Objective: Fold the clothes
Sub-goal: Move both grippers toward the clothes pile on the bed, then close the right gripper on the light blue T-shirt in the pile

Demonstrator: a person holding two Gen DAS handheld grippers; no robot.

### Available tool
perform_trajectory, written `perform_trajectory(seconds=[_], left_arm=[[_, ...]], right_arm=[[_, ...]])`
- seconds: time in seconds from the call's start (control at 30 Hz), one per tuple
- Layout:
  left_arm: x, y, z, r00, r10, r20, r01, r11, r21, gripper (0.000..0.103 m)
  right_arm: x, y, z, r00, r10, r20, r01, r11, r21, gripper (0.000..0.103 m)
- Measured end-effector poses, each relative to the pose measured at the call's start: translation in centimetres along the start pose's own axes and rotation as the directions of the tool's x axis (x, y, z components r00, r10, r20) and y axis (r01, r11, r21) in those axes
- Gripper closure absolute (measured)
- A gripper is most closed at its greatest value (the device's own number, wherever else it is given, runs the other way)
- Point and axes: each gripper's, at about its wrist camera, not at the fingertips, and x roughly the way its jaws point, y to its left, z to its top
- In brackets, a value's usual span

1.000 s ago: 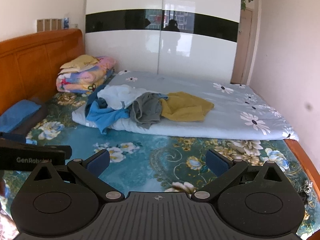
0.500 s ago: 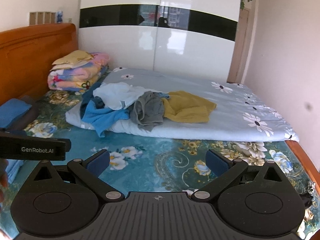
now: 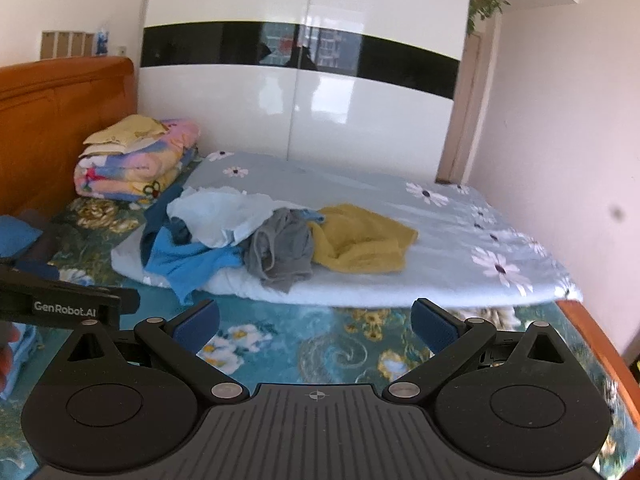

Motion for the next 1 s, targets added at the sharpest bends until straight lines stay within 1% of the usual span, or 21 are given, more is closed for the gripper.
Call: perform_trajectory(seconds=[0.07,0.1,0.13,0.2,0.27,0.33,0.4,0.43,0.57,0.6,0.7,0.8,0.87,0.9,0.93,1.0], left_arm=[[1.2,-0.6,0.5,1.0,0.008,0.019,-0.008,1.0,0.0,0.001],[1.9,-1.1,0.7,0.999,0.022,0.031,-0.022,1.0,0.004,0.001],[2.6,-1.6,1.0,0.998,0.039,0.043,-0.039,0.999,0.01,0.001],[4.1,-2.5,1.6,0.994,0.097,0.05,-0.099,0.995,0.022,0.001],[5.5,-3.2,2.2,0.987,0.155,0.049,-0.155,0.988,-0.014,0.001],[7.0,-3.7,2.8,0.98,0.196,0.038,-0.194,0.979,-0.058,0.001],[8.5,-4.3,3.5,0.965,0.262,0.009,-0.261,0.963,-0.064,0.001],[9.1,-4.6,3.8,0.959,0.282,0.004,-0.281,0.958,-0.057,0.001],[11.0,-5.5,4.5,0.928,0.371,0.022,-0.37,0.928,-0.032,0.001],[11.5,-5.4,4.7,0.924,0.381,0.016,-0.38,0.924,-0.035,0.001],[12.8,-4.7,5.2,0.933,0.359,0.016,-0.357,0.933,-0.052,0.001],[14.5,-3.7,5.5,0.949,0.312,0.054,-0.308,0.949,-0.067,0.001],[15.7,-3.0,5.6,0.954,0.291,0.067,-0.287,0.956,-0.056,0.001],[16.3,-2.5,5.6,0.952,0.293,0.086,-0.29,0.956,-0.039,0.001],[16.9,-2.1,5.6,0.952,0.293,0.089,-0.293,0.956,-0.02,0.001],[18.5,-0.9,5.6,0.958,0.279,0.07,-0.279,0.96,-0.002,0.001]], right_arm=[[1.7,-1.1,0.4,1.0,0.023,0.013,-0.022,1.0,-0.021,0.0],[2.6,-1.6,0.7,0.999,0.036,0.019,-0.035,0.999,-0.031,0.0],[3.6,-2.2,0.9,0.998,0.05,0.024,-0.049,0.998,-0.041,0.0],[5.8,-3.8,1.4,0.994,0.103,0.034,-0.102,0.994,-0.044,0.0],[8.0,-5.2,1.9,0.989,0.146,0.038,-0.144,0.988,-0.052,0.0],[10.2,-6.6,2.4,0.983,0.181,0.037,-0.179,0.982,-0.063,0.0],[12.5,-7.9,2.8,0.976,0.217,0.036,-0.214,0.974,-0.074,0.0],[13.6,-8.6,3.0,0.972,0.234,0.035,-0.231,0.97,-0.079,0.0],[17.5,-10.1,3.4,0.962,0.272,0.02,-0.268,0.958,-0.097,0.0],[18.3,-10.3,3.4,0.959,0.283,0.016,-0.28,0.955,-0.095,0.0],[20.3,-10.2,3.6,0.951,0.308,0.014,-0.305,0.947,-0.1,0.0],[21.9,-9.4,4.0,0.945,0.327,0.014,-0.324,0.94,-0.106,0.0],[23.1,-8.5,4.3,0.943,0.333,0.016,-0.33,0.938,-0.111,0.0],[23.7,-8.0,4.4,0.942,0.335,0.018,-0.331,0.937,-0.113,0.0],[24.3,-7.3,4.4,0.941,0.337,0.018,-0.333,0.936,-0.118,0.0],[25.6,-5.7,4.6,0.937,0.349,0.014,-0.345,0.931,-0.115,0.0]])
